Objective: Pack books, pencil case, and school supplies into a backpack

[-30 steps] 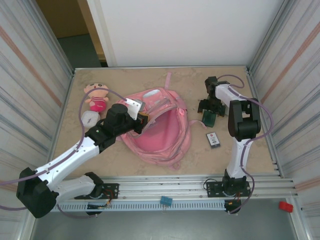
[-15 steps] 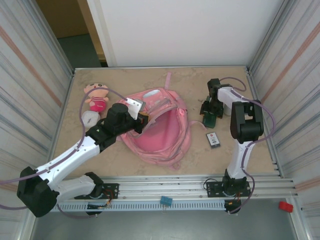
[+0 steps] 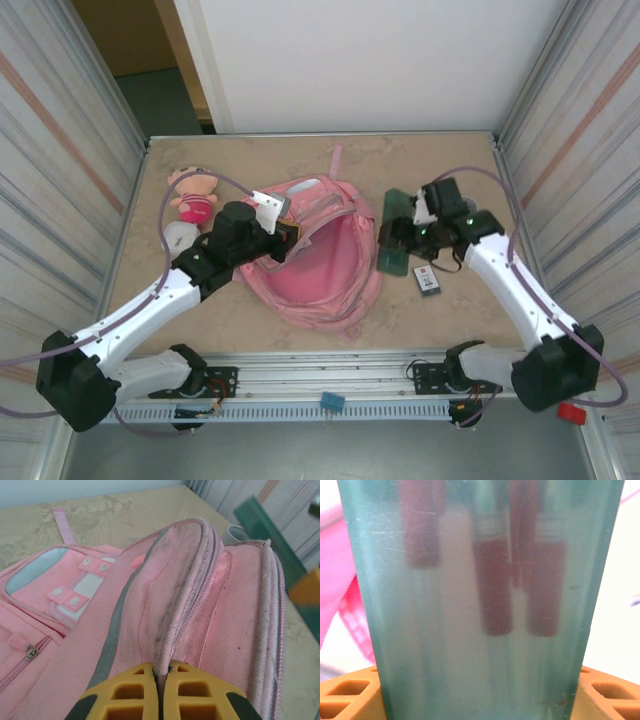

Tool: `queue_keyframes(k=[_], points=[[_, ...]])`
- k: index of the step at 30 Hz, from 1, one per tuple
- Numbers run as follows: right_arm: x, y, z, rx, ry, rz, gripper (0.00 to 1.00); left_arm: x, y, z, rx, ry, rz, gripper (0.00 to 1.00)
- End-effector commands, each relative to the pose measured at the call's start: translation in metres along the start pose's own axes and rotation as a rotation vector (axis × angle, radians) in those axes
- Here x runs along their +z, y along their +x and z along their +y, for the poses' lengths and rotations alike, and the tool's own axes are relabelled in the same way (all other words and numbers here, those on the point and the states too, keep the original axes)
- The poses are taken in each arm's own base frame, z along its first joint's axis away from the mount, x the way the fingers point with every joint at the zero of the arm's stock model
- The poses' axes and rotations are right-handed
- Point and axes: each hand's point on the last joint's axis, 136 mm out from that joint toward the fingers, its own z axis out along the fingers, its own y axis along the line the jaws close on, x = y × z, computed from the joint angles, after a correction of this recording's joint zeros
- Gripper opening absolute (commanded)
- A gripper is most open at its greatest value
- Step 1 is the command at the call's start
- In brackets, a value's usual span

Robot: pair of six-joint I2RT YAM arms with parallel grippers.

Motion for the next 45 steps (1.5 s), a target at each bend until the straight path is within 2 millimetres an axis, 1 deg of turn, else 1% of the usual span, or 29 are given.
queue_keyframes(k=[1,2,4,6,7,9,11,15,17,22,23,25,26,27,30,31,33,36,38,40,43,45], points=[[0.005,0.041,0.028,0.123,-0.119,0.087,0.62,-0.016,-0.067,-0.016,-0.013,0.058,-0.219,0.00],[0.010,0.050,0.035,0.139,-0.142,0.091,0.62,-0.017,-0.069,-0.017,-0.017,0.065,-0.228,0.00],[0.018,0.062,0.050,0.154,-0.195,0.099,0.62,-0.018,-0.072,-0.020,-0.025,0.080,-0.237,0.00],[0.028,0.070,0.076,0.143,-0.275,0.122,0.62,-0.019,-0.075,-0.026,-0.027,0.110,-0.241,0.00],[0.033,0.072,0.088,0.133,-0.312,0.133,0.62,-0.019,-0.076,-0.027,-0.029,0.121,-0.240,0.00],[0.048,0.076,0.103,0.145,-0.325,0.154,0.61,-0.022,-0.079,-0.032,-0.032,0.144,-0.242,0.00],[0.062,0.074,0.109,0.164,-0.305,0.155,0.61,-0.024,-0.082,-0.035,-0.037,0.159,-0.251,0.00],[0.093,0.053,0.103,0.299,-0.255,0.074,0.64,-0.027,-0.088,-0.040,-0.038,0.181,-0.269,0.00],[0.106,0.047,0.108,0.326,-0.265,0.061,0.64,-0.028,-0.089,-0.041,-0.034,0.187,-0.269,0.00],[0.138,0.036,0.108,0.416,-0.243,0.021,0.64,-0.027,-0.090,-0.041,-0.017,0.180,-0.269,0.00],[0.145,0.036,0.106,0.433,-0.235,0.017,0.67,-0.028,-0.091,-0.041,-0.015,0.180,-0.271,0.00],[0.152,0.035,0.105,0.455,-0.225,0.022,0.80,-0.031,-0.093,-0.041,-0.008,0.179,-0.279,0.00],[0.155,0.037,0.104,0.461,-0.218,0.026,0.84,-0.032,-0.093,-0.041,-0.006,0.178,-0.280,0.00],[0.156,0.037,0.104,0.463,-0.215,0.027,0.86,-0.032,-0.092,-0.041,-0.003,0.174,-0.280,0.00],[0.153,0.044,0.098,0.458,-0.185,0.024,0.88,-0.033,-0.090,-0.039,0.005,0.163,-0.280,0.00],[0.152,0.047,0.094,0.458,-0.174,0.021,0.88,-0.033,-0.090,-0.039,0.004,0.161,-0.280,0.00],[0.151,0.052,0.091,0.460,-0.166,0.016,0.85,-0.032,-0.088,-0.038,0.001,0.165,-0.276,0.00],[0.155,0.060,0.092,0.461,-0.165,0.025,0.74,-0.029,-0.086,-0.039,-0.006,0.170,-0.271,0.00],[0.161,0.064,0.094,0.462,-0.168,0.039,0.71,-0.027,-0.084,-0.038,-0.011,0.171,-0.268,0.00],[0.169,0.066,0.095,0.461,-0.161,0.048,0.70,-0.027,-0.084,-0.038,-0.013,0.174,-0.267,0.00],[0.179,0.064,0.088,0.464,-0.121,0.034,0.70,-0.027,-0.084,-0.038,-0.012,0.174,-0.265,0.00],[0.183,0.062,0.082,0.479,-0.104,0.012,0.64,-0.028,-0.085,-0.039,-0.009,0.174,-0.265,0.00]])
